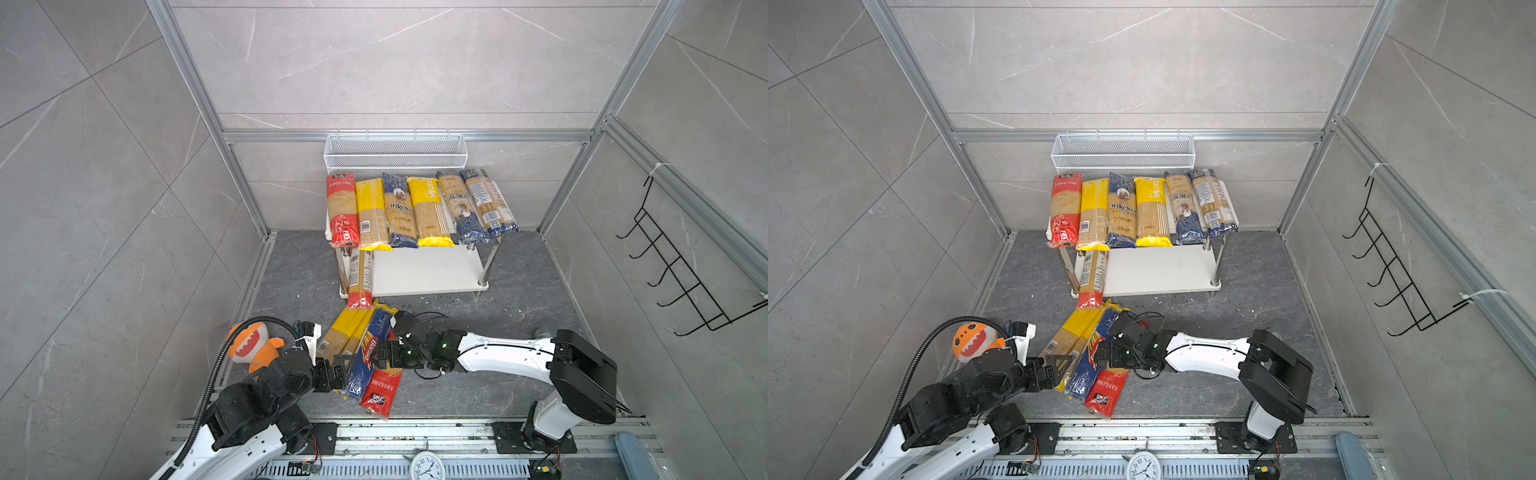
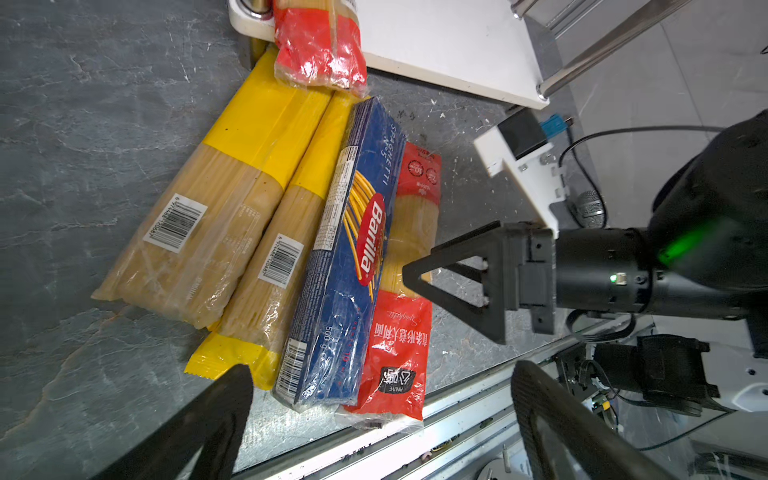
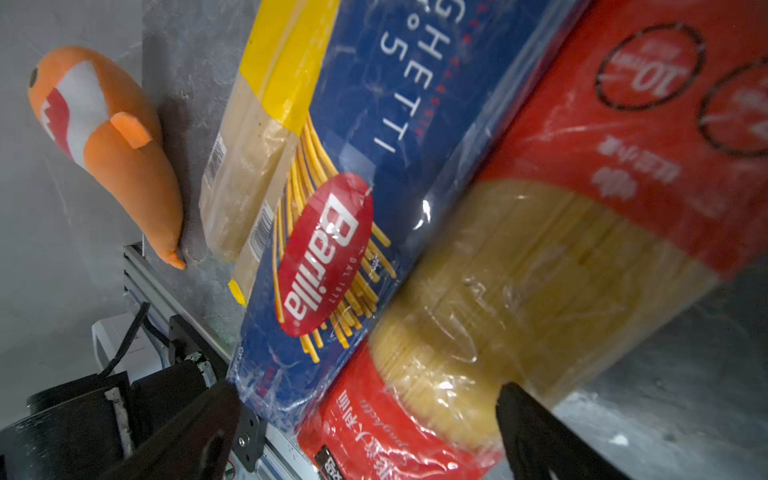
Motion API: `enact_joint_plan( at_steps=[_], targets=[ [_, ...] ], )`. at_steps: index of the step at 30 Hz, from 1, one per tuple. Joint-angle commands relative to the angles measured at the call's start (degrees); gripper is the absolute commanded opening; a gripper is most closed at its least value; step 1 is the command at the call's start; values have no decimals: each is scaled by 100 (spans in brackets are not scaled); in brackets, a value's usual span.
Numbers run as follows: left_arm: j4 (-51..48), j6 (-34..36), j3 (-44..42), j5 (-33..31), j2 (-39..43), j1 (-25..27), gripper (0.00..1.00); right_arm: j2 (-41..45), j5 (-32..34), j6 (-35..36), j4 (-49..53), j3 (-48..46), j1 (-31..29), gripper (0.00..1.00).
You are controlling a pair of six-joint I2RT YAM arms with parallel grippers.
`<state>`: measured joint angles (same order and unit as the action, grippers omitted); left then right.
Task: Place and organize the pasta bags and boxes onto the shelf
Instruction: 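Lower the right gripper onto the blue Barilla box and grasp its end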
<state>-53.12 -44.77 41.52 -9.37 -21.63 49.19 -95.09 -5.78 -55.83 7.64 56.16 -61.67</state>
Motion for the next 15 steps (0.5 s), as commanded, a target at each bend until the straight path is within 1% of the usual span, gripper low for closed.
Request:
enact_joint_plan(
  at_steps=[1,9,14,15],
  targets=[
    [-283,148,389,-120,16,-9,100,-304,478,-431,322,371,-121,100],
    [-798,192,836,-621,306,-14,100,-853,683,-455,773,1271,-316,99],
    [-792,248,881,-568,379,-13,100,-1416,686,-500,1207,1846,-318,98],
    [-779,262,892,-558,386,-15,100,-1555,676,-714,1316,1967,-315,98]
  ],
)
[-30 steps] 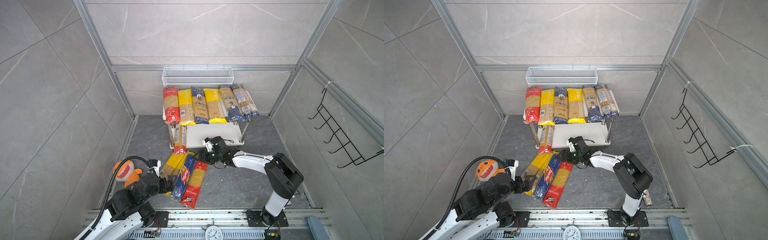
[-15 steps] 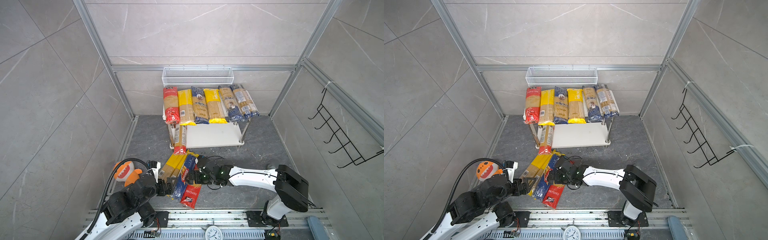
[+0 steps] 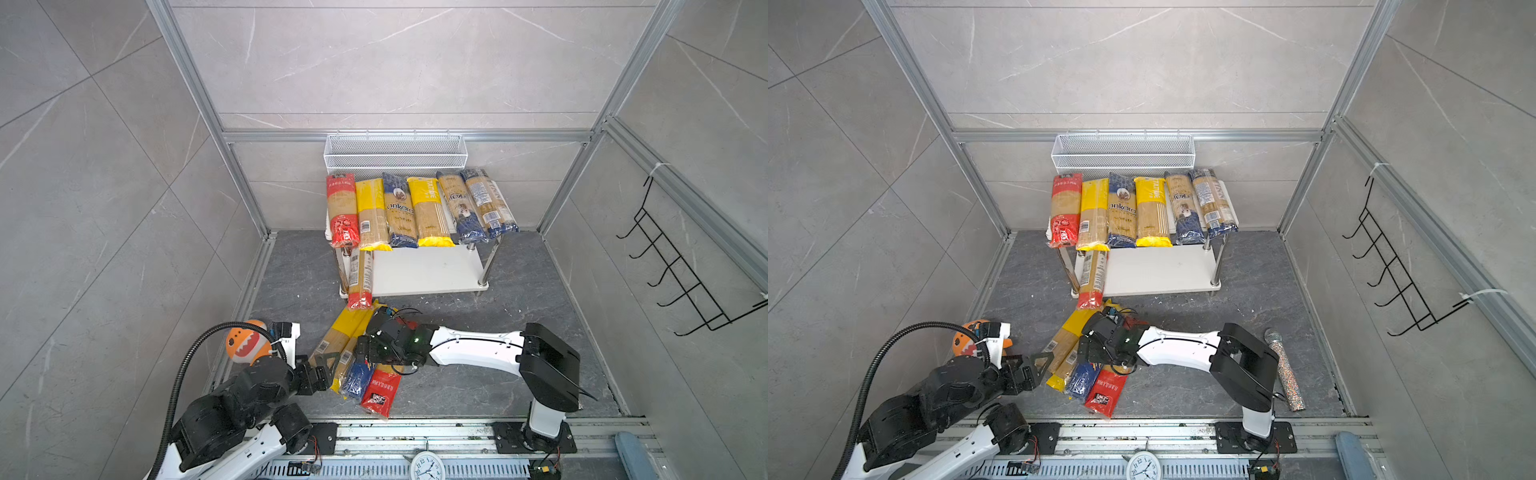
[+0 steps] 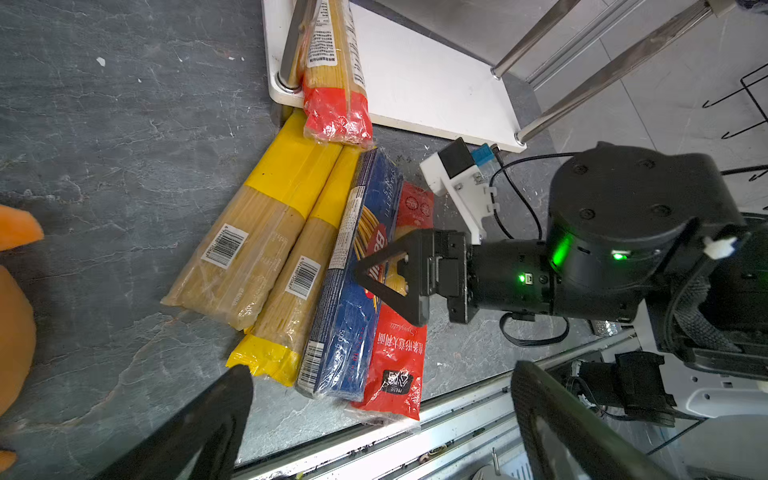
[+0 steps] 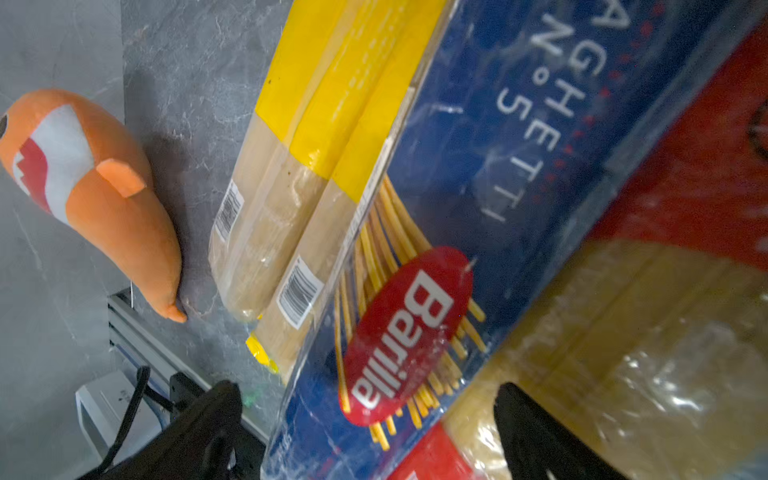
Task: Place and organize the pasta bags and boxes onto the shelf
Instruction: 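Lower the right gripper onto the blue Barilla box and grasp its end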
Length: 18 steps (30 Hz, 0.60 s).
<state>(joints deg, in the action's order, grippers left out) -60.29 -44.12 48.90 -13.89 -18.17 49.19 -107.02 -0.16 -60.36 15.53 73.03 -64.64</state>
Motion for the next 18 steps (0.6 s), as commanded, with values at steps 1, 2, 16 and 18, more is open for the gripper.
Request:
enact_joint_plan(
  at_steps=[1,2,16,18],
  targets=[
    [-55,201,162,-95,41,-14,100,-479,88,-318,599,373,-19,97],
    [-45,218,178,-90,41,-15,100,-592,55,-389,658,449,-21,97],
    [-173,290,282,-87,160,-14,100,-1160,-141,-736,556,564,-93,45],
    [-214,266,275,-105,195,-15,100,-1014,-109,-698,572,449,-93,38]
  ],
)
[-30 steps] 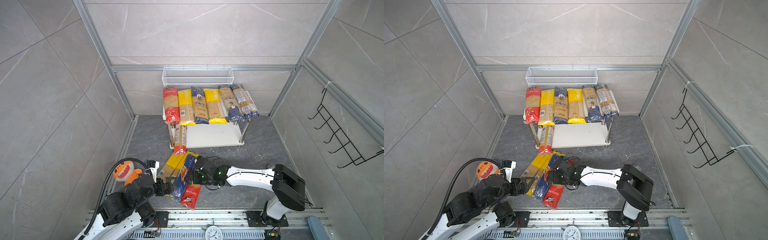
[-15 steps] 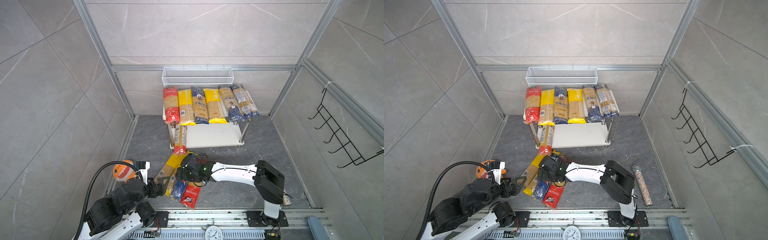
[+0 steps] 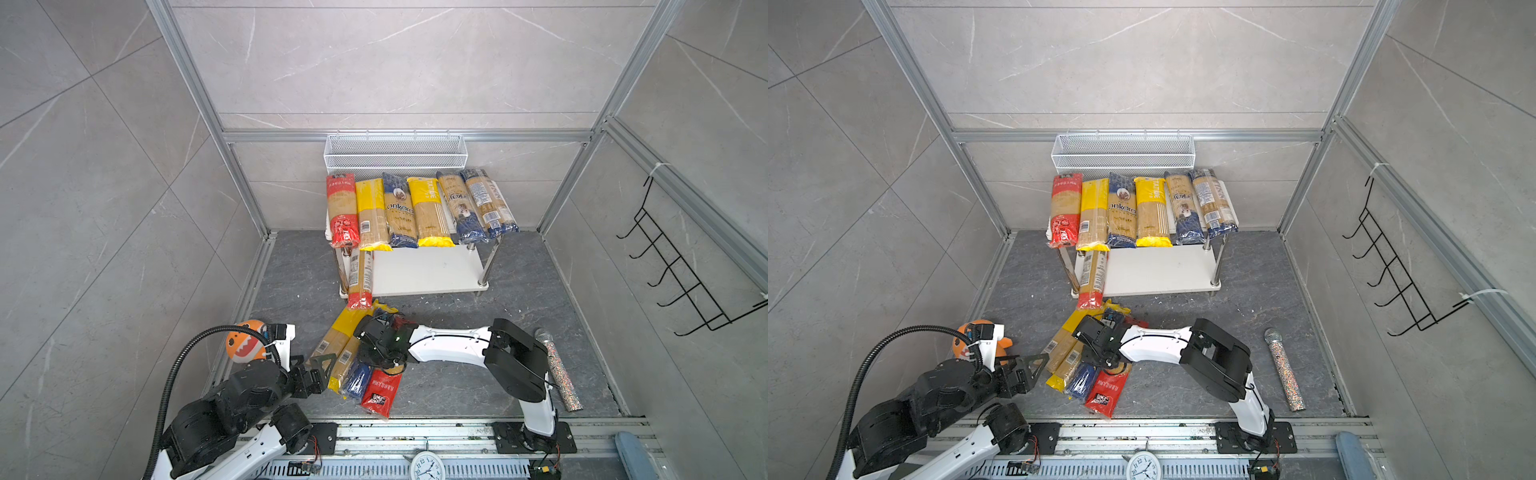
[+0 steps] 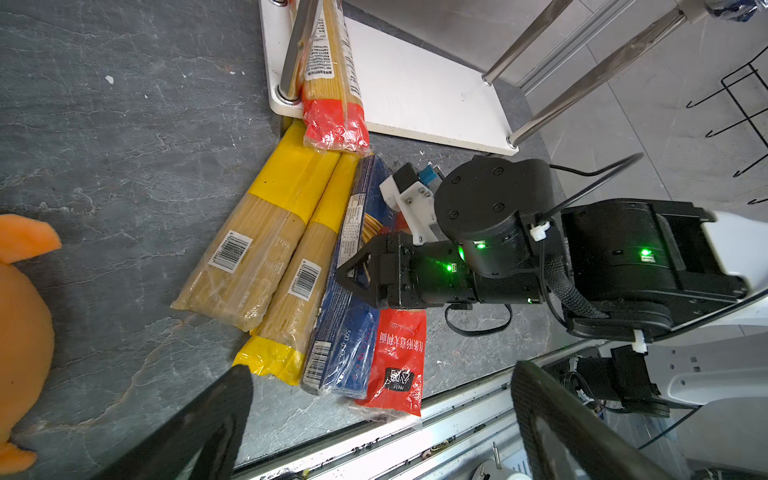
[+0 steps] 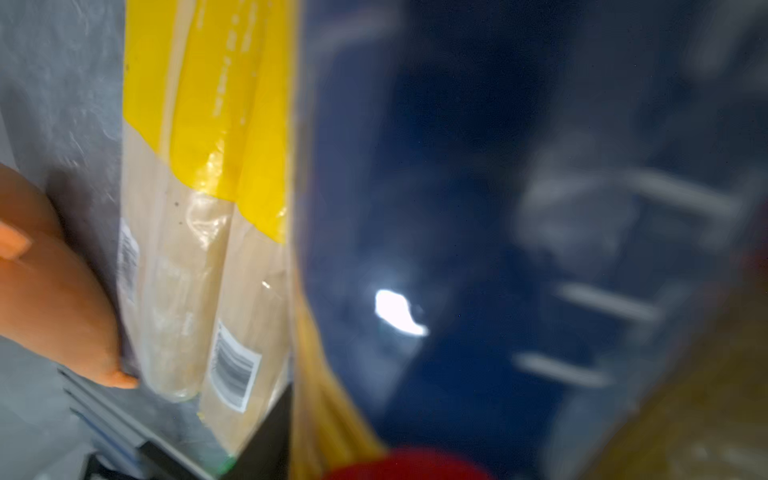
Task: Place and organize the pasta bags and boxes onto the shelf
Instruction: 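Lower the right gripper onto the blue Barilla box and grasp its end, then lift the blue Barilla box upright with the right gripper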
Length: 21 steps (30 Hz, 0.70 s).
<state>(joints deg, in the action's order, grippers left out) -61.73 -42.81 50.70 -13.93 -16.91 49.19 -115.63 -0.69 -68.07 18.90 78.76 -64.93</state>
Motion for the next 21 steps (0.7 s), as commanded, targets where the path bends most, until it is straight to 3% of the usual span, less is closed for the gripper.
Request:
enact_joint_plan(
  at_steps=[1,7,21],
  targets=[
    [-99,124,104,-116,77,-15,100,-28,-20,80,237,-227,-66,36],
    [-146,82,150,-171,107,-10,100,1042,281,212,165,-1075,-71,21],
    [473,-65,-125,73,-634,-10,100,3114,247,1048,-450,-2509,149,21]
  ],
)
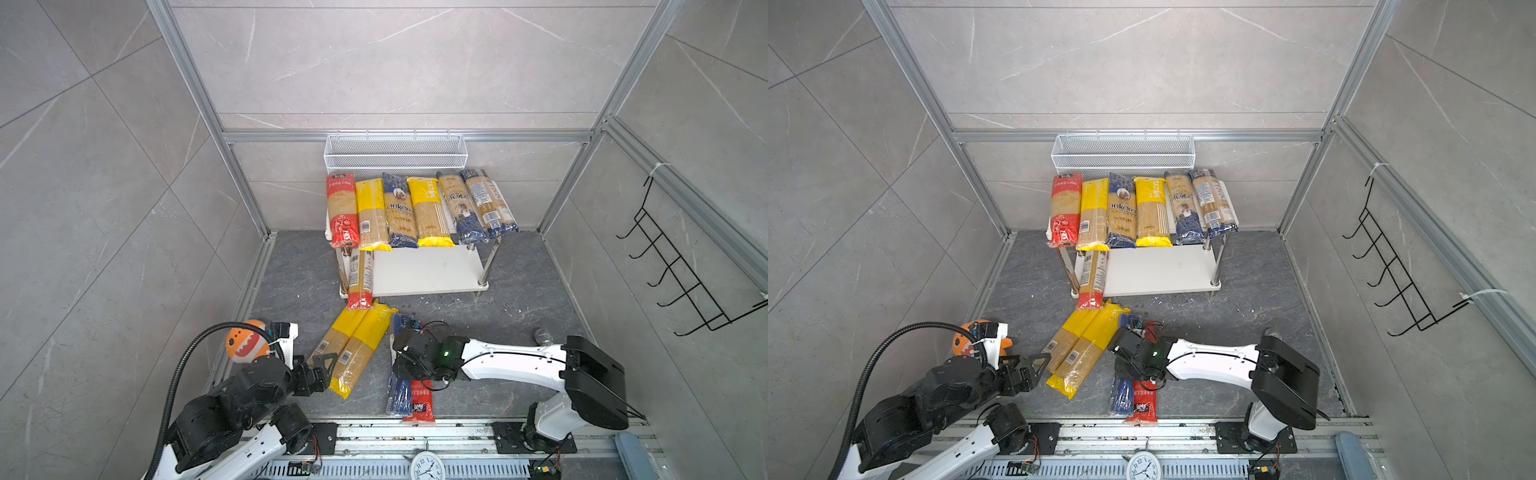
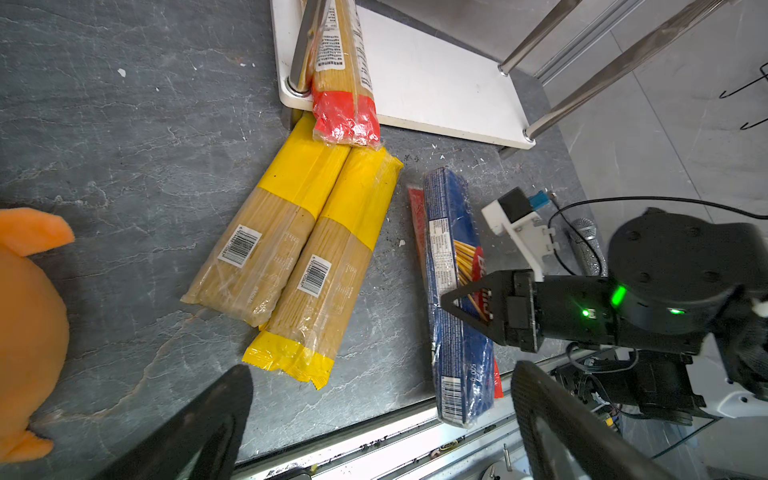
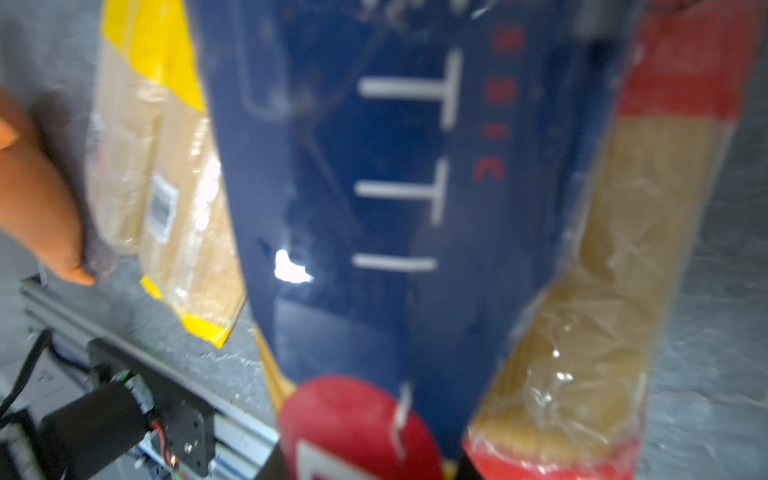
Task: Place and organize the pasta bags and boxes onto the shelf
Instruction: 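Lift the blue Barilla box upright with the right gripper, then carry the Barilla box to the shelf front beside the red bag and release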
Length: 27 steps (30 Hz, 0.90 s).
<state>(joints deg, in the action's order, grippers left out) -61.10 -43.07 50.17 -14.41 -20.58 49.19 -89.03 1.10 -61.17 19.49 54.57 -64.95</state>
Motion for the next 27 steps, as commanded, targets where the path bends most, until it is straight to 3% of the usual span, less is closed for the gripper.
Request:
enact_joint_plan(
  at_steps=[1,7,14,19,27],
  targets=[
    [491,-50,-86,132,-343,-15,100,557,-39,365,-625,-209,258,21],
    [806,-102,-205,167,-586,-15,100,942,-928,502,-1337,-683,1135,21],
    [994,-167,-271,98,-682,-15,100,843,-1779,1146,-1452,-237,2203,21],
    [1093,-150,-143,30,-948,-14,100,317,-2502,1260,-1848,216,2844,21],
    [1205,-35,178,-22,-1093,-14,100,-995,-3259,1581,-1898,1567,3297,22]
  ],
)
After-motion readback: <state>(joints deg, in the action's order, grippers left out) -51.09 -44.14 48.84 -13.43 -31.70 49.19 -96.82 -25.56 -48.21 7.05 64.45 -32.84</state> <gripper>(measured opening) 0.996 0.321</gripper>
